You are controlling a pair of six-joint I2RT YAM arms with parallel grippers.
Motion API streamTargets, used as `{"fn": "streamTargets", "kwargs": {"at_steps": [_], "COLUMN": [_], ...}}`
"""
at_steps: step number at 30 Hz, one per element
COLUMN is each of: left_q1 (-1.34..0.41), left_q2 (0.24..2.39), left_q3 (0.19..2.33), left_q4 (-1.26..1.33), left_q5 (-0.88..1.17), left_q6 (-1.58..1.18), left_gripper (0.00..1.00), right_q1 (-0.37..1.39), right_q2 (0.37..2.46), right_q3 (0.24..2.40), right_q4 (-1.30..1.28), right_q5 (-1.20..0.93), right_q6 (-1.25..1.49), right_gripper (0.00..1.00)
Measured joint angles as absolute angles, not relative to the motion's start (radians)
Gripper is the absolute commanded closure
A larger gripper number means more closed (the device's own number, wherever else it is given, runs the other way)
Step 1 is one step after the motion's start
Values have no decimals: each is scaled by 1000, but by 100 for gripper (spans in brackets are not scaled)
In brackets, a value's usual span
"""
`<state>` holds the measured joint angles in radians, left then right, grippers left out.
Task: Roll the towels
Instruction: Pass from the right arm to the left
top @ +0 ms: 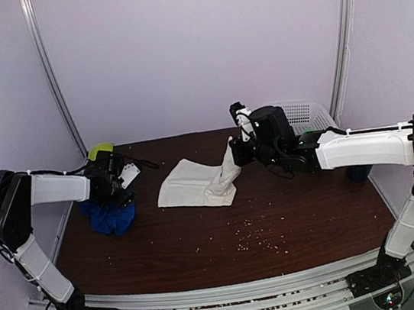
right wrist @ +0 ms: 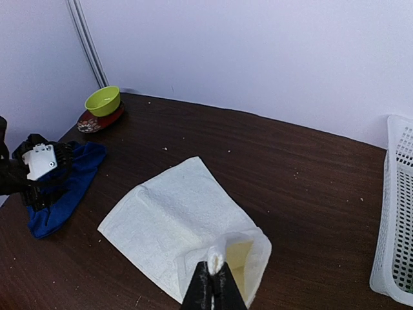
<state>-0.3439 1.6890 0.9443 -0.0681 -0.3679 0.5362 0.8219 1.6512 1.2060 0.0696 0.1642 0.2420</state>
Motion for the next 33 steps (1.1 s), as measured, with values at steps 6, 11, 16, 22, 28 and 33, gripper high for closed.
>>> {"fn": "streamTargets", "kwargs": {"at_steps": [6,11,16,22,28,33], "left_q1": [-326,-297,-258,-237,-236,-270], "left_q2": [1780,1797,1801,1741,1448,1254], "left_q3": [921,887,862,875,1006,1085], "left_q4": [1,60,107,38,-142,-221], "left_q5": [-501,-572,-619,-533,-144,236], "left_q6": [545,563,579,577,586,642], "left_gripper": [18,21,21,2,2,2], "right_q1": [833,841,858,900,930,949], "right_q2": [1568,1534,1511,1439,1476,1557], "right_q3": [1185,1169,1156,1150,1188,1219], "right_q4": [64,57,33,36,36,23], "right_q5": [199,228,261,203,-16,-235], "right_q6": [239,239,224,159,73,-23], "right_gripper": [100,100,100,100,100,100]}}
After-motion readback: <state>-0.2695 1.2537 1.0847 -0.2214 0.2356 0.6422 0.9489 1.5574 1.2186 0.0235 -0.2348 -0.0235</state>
